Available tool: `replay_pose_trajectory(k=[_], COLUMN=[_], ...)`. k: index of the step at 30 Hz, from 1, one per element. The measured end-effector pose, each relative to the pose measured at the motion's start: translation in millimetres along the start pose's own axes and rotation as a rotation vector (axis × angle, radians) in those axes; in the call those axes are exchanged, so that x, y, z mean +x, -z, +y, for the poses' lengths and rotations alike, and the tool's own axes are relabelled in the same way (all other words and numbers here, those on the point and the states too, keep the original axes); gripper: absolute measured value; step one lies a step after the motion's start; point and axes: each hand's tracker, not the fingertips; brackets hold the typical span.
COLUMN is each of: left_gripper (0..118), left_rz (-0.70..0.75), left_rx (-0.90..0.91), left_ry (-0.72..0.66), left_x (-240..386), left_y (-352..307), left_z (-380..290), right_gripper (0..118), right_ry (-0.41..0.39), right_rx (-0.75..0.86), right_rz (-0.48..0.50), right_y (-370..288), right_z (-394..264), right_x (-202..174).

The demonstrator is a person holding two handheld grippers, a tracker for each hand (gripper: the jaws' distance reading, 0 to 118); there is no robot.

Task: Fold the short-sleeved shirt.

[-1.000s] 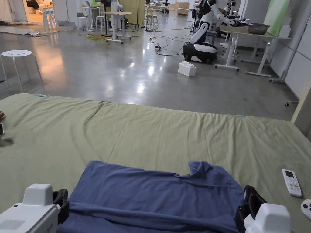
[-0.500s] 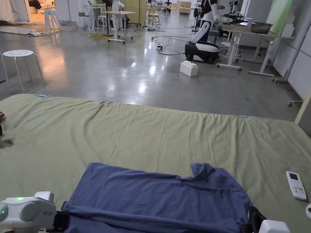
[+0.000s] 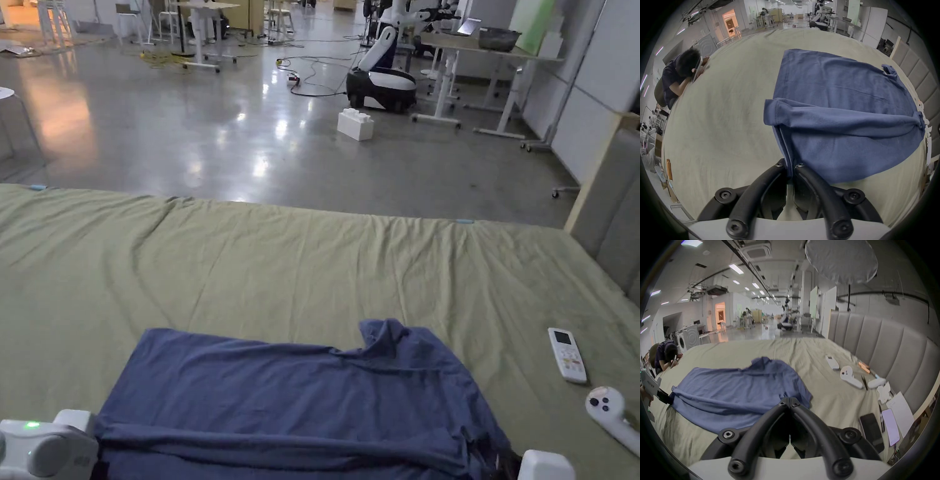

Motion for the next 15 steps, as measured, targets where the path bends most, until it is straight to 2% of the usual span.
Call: replay_pose_trajectory(k=[2, 3, 4, 5, 6, 7, 8, 9, 10, 13, 15], left_gripper=[6, 6, 6, 6, 6, 6, 6, 6, 6, 6, 6], left_rz=[0.002, -0.002, -0.008, -0.009, -0.011, -0.017, -0.021, -0.027, -0.031, -0.029, -0.027], left_rx=[0.005, 0.014, 0.029, 0.044, 0.056, 0.062, 0.071, 0.076, 0.081, 0.095, 0.100], left_ry=[0.005, -0.001, -0.014, -0.017, -0.021, -0.025, -0.031, -0.038, -0.044, -0.042, -0.042], left_x=[-0.1, -2.2, -5.5, -6.6, -8.2, -10.0, -11.9, -13.7, -14.9, -13.4, -12.2], left_y=[-2.7, -5.1, -9.4, -11.7, -15.0, -18.3, -20.5, -21.8, -24.2, -30.4, -30.9], left_z=[-1.0, -1.9, -3.3, -5.3, -6.5, -7.5, -8.2, -8.8, -9.2, -10.0, -9.7], right_gripper=[1, 2, 2, 7, 19, 41, 55, 66, 71, 72, 72], right_ry=[0.048, 0.045, 0.044, 0.030, 0.031, 0.016, 0.020, 0.012, 0.000, -0.047, -0.037], right_rx=[-0.143, -0.123, -0.162, -0.217, -0.247, -0.296, -0.336, -0.374, -0.432, -0.509, -0.531], right_rz=[0.001, 0.018, 0.013, 0.008, 0.010, 0.025, 0.046, 0.060, 0.074, 0.091, 0.099], right_y=[13.9, 19.7, 27.0, 35.2, 42.0, 51.1, 61.1, 69.5, 79.5, 101.7, 113.5], right_z=[-5.0, -5.1, -6.9, -8.3, -9.8, -11.8, -15.2, -18.2, -21.0, -30.4, -36.8], right_x=[10.9, 16.1, 21.6, 26.4, 30.4, 34.0, 37.6, 40.1, 42.2, 41.4, 40.1])
